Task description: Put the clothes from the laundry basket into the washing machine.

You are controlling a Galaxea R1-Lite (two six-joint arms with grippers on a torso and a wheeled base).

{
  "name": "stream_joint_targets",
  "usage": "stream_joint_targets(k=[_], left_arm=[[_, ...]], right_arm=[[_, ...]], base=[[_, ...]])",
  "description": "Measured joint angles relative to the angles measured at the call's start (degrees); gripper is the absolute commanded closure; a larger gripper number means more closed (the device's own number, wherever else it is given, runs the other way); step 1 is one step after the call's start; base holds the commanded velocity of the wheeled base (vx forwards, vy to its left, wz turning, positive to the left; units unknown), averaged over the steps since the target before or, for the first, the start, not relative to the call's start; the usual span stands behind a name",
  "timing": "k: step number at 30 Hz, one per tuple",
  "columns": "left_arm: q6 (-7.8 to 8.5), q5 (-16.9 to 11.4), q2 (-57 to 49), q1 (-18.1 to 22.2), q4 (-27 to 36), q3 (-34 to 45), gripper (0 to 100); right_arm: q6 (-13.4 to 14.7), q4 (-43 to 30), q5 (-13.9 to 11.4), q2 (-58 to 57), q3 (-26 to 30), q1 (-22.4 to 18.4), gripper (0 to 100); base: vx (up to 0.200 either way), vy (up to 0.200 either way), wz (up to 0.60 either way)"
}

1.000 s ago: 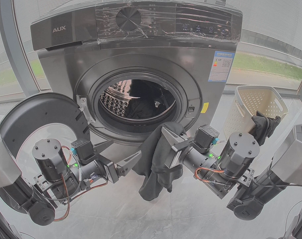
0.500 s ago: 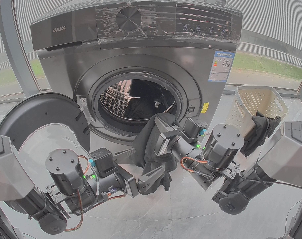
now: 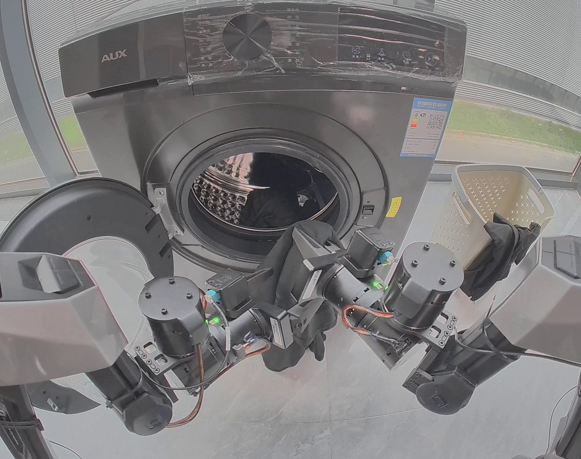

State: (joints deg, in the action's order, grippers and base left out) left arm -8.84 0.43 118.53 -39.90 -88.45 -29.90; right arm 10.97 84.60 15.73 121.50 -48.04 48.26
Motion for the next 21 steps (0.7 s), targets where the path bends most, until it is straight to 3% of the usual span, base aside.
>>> stream_joint_targets(k=[14, 15, 21], left_arm=[[0.0, 0.4, 2.9, 0.6, -0.2, -2.5, 100], [0.0, 0.4, 2.9, 0.6, -0.2, -2.4, 0], [-0.13, 0.3, 2.9, 0.7, -0.2, -1.6, 0]], right_arm=[[0.2, 0.6, 0.0, 0.5, 0.3, 0.4, 100], [0.2, 0.6, 0.0, 0.6, 0.3, 0.4, 100], [0.2, 0.6, 0.0, 0.6, 0.2, 0.5, 100]], base=[[0.0, 0.0, 0.0], [0.0, 0.0, 0.0], [0.0, 0.0, 0.0]])
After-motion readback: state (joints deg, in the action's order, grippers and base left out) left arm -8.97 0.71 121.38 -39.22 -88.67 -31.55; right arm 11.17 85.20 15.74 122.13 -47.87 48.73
